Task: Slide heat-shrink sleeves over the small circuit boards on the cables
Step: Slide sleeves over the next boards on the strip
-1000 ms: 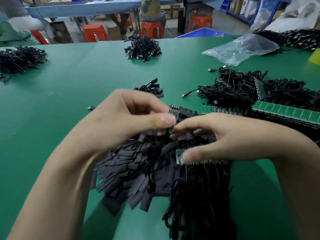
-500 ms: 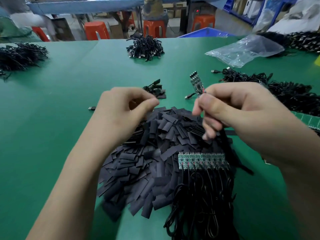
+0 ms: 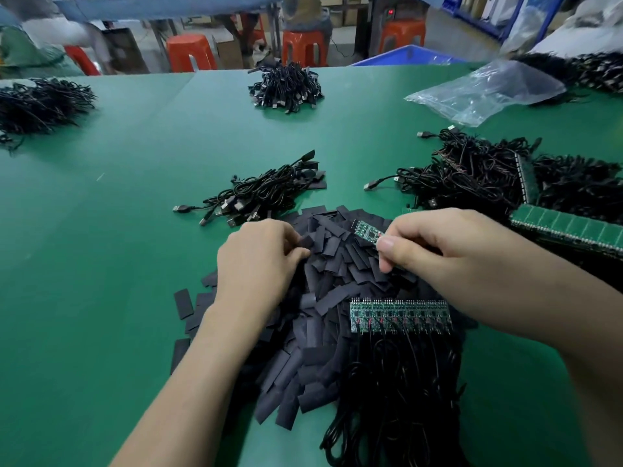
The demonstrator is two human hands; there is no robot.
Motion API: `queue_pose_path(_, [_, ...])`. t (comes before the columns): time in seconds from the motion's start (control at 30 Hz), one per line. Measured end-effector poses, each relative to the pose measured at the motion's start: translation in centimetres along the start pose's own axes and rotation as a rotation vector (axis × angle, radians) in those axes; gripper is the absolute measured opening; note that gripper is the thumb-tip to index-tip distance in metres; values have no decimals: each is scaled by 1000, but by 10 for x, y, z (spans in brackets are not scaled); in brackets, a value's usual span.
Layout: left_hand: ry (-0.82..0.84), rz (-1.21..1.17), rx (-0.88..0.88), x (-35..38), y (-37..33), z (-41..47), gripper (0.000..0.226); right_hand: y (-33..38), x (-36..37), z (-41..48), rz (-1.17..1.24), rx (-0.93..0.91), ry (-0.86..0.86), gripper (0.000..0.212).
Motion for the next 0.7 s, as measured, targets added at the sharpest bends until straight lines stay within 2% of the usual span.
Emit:
queue_pose_path(0.17, [-8, -37, 80, -22, 2, 2, 25, -6, 2, 3, 11, 18, -17, 34])
queue_pose_path(0.23, [14, -61, 100, -30, 3, 4, 20, -7, 3, 4, 12, 22, -34, 35])
queue_pose_path(0.43, [209, -215, 168, -44, -2, -4, 14, -12, 8, 8, 4, 37, -88, 31])
queue_pose_path(0.6, [630, -556, 256, -66, -16, -25, 13, -4, 12, 10, 138, -13, -89, 28])
queue_pose_path(0.67, [666, -614, 275, -71, -20, -31, 11, -2, 12, 10, 183, -55, -94, 27])
queue_pose_path(0.7, [629, -625, 301, -72, -21, -33, 10, -3, 11, 10, 206, -67, -112, 27])
Point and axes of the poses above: each hand's wrist, its own z-axis towards the middle knuckle, its own x-axis out of the palm, y = z × x, the point moved 2 cm from there along z, towards the middle knuckle, and after that the axes turned 15 degrees about -x, right-handed, at the moved point
